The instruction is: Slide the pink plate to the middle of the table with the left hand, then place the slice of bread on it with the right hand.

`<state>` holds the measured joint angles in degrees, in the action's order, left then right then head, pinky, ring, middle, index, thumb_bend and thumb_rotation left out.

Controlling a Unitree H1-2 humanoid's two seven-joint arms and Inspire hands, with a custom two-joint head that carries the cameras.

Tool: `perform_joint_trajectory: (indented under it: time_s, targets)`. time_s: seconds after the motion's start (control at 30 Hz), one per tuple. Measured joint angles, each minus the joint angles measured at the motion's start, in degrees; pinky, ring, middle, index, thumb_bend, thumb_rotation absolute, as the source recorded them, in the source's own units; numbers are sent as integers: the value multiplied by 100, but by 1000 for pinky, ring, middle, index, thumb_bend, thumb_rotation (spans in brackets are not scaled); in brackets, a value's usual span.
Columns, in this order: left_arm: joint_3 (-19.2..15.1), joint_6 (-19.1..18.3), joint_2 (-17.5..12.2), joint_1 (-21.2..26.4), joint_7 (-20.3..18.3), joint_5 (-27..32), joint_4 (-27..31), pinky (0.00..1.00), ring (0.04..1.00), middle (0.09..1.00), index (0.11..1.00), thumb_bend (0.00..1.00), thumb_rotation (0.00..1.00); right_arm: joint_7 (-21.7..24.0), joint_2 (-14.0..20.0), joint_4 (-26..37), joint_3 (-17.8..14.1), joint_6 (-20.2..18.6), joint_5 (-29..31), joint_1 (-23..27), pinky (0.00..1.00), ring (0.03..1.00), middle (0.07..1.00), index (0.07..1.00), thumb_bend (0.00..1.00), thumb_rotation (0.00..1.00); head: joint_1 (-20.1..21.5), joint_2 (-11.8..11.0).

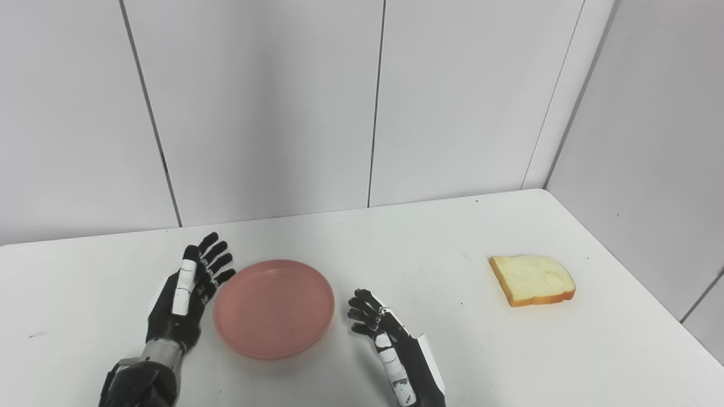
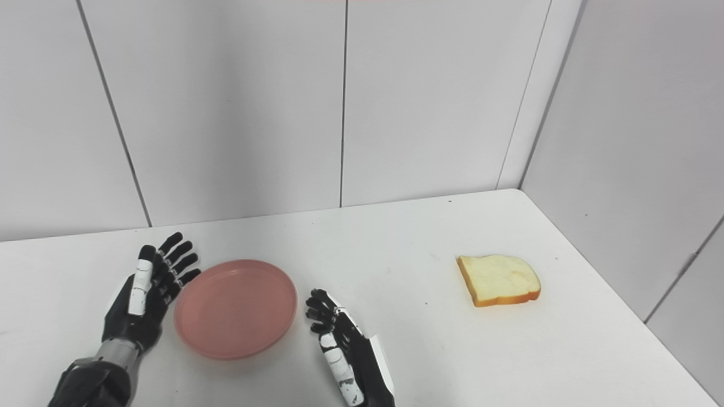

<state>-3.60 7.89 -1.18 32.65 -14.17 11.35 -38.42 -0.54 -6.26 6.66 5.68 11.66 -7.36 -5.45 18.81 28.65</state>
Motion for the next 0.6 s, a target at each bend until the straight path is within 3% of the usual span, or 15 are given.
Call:
perform_joint_trajectory:
  time_s: [0.2, 0.6]
  targets:
    - [-32, -6, 13, 4, -102, 68, -17, 844, 899, 916, 893, 979, 876, -123, -109, -12, 79, -43, -172, -16, 840, 854, 867, 885, 735, 1000, 482, -9]
    - [-40, 31, 62, 15, -237, 120, -107, 880, 924, 924, 898, 964, 886, -296, -183, -45, 118, -32, -412, -16, 824, 847, 860, 877, 715, 975, 633, -35]
